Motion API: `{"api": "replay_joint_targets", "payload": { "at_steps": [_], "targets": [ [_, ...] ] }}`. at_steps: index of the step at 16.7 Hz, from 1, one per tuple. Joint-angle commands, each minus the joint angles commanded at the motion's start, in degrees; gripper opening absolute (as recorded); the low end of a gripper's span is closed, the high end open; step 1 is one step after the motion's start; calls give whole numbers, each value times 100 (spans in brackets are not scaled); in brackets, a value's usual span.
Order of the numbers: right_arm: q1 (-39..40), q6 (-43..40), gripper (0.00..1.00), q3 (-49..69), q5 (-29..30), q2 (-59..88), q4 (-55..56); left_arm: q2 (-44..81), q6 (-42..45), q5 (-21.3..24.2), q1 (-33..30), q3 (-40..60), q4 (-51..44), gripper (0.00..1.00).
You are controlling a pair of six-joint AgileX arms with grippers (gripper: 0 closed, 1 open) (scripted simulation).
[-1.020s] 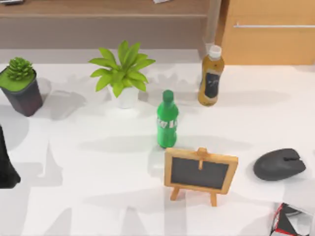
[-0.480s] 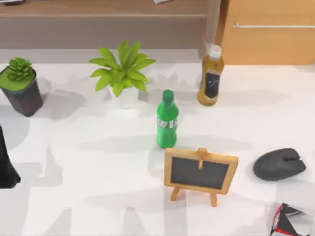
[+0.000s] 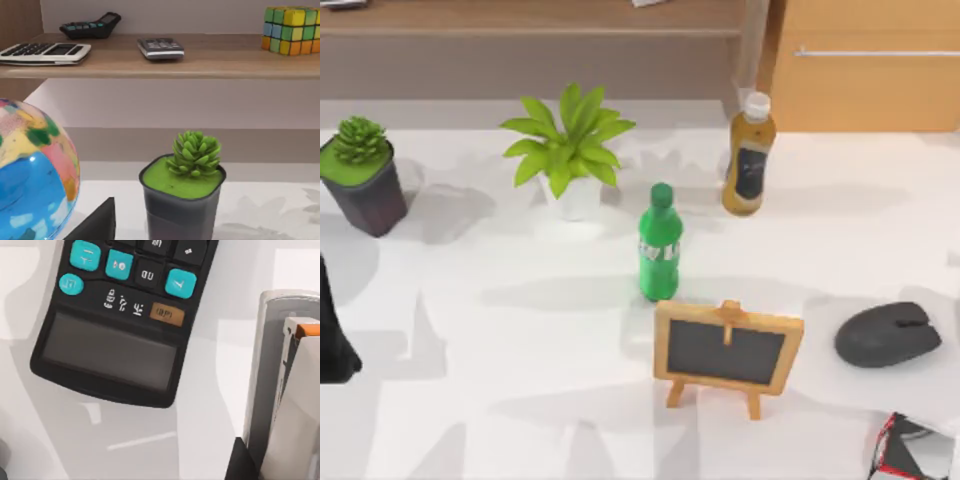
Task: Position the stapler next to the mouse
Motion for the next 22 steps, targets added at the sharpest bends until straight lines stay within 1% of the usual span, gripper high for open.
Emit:
{"api": "replay_joint_targets", "payload": {
  "at_steps": [9, 13, 17, 22],
  "targets": [
    [1432, -96, 0, 3537, -32, 2500, -1187, 0, 0, 0, 0, 0, 0, 100],
    [2024, -208, 0, 4814, -59, 3509, -1617, 0, 0, 0, 0, 0, 0, 100],
    [2360, -283, 0, 5528, -73, 4073, -1838, 0, 0, 0, 0, 0, 0, 100],
    [2361, -276, 0, 5573, -80, 4102, -1843, 0, 0, 0, 0, 0, 0, 100]
  ]
}}
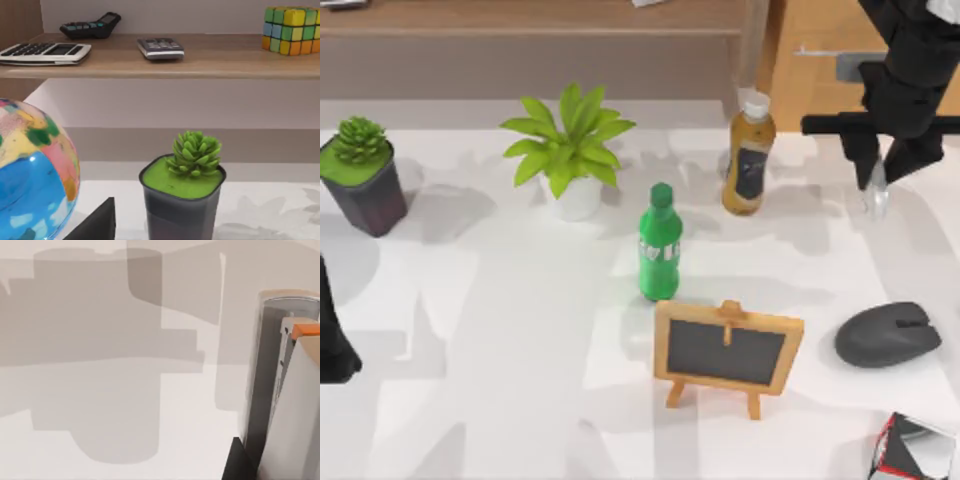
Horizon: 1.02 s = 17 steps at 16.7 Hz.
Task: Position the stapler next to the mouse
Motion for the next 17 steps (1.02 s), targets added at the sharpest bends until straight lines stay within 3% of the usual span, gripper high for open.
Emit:
{"api": "replay_joint_targets", "payload": {
  "at_steps": [17],
  "targets": [
    [-145, -55, 0, -122, 119, -178, 234, 0, 0, 0, 0, 0, 0, 100]
  ]
}}
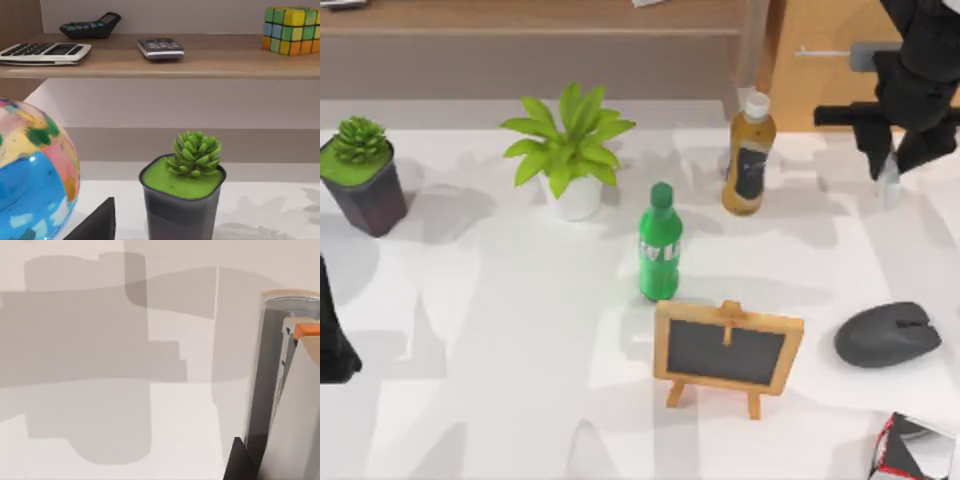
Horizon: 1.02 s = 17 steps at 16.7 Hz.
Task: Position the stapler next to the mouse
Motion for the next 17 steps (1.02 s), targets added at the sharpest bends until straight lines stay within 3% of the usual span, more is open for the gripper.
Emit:
{"api": "replay_joint_targets", "payload": {
  "at_steps": [17],
  "targets": [
    [181, 52, 0, -350, -112, 310, 355, 0, 0, 0, 0, 0, 0, 100]
  ]
}}
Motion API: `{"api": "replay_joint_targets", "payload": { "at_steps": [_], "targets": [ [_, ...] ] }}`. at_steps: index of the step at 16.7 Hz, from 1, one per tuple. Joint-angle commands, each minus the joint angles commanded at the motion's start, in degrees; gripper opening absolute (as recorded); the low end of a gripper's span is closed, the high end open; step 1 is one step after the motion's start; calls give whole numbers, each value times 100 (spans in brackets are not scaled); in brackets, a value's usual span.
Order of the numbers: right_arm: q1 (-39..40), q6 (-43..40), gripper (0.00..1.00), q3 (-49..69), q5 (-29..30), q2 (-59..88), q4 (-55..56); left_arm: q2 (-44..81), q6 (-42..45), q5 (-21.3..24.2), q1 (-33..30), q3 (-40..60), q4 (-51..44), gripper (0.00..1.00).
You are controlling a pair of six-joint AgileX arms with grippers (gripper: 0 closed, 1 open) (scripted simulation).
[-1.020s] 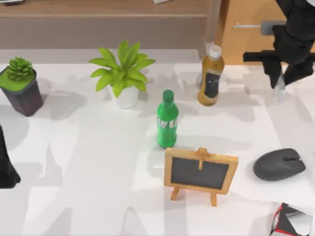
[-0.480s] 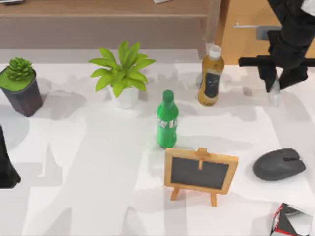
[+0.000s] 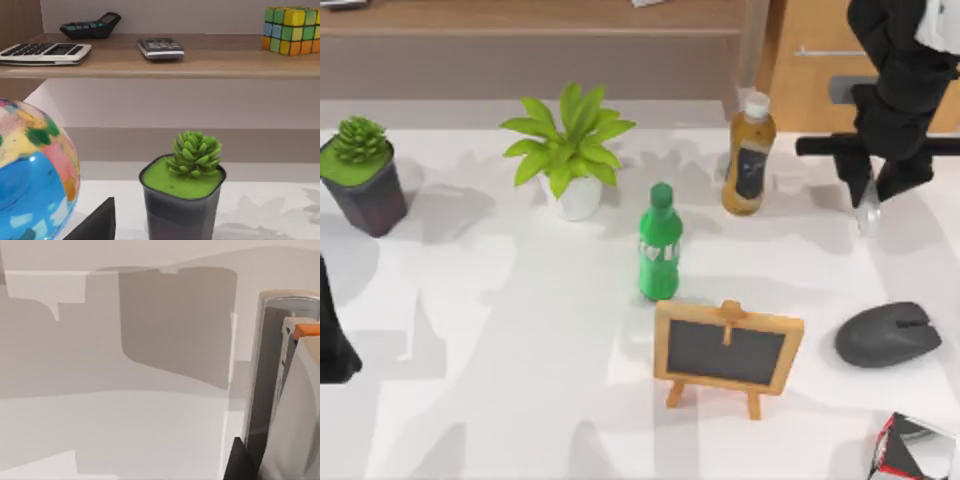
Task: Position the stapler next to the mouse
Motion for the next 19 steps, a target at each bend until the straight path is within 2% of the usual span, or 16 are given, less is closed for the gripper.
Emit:
{"api": "replay_joint_targets", "payload": {
  "at_steps": [13, 19],
  "targets": [
    [0, 0, 98, 0, 0, 0, 0, 0, 0, 0, 0, 0, 0, 100],
    [0, 0, 100, 0, 0, 0, 0, 0, 0, 0, 0, 0, 0, 100]
  ]
}}
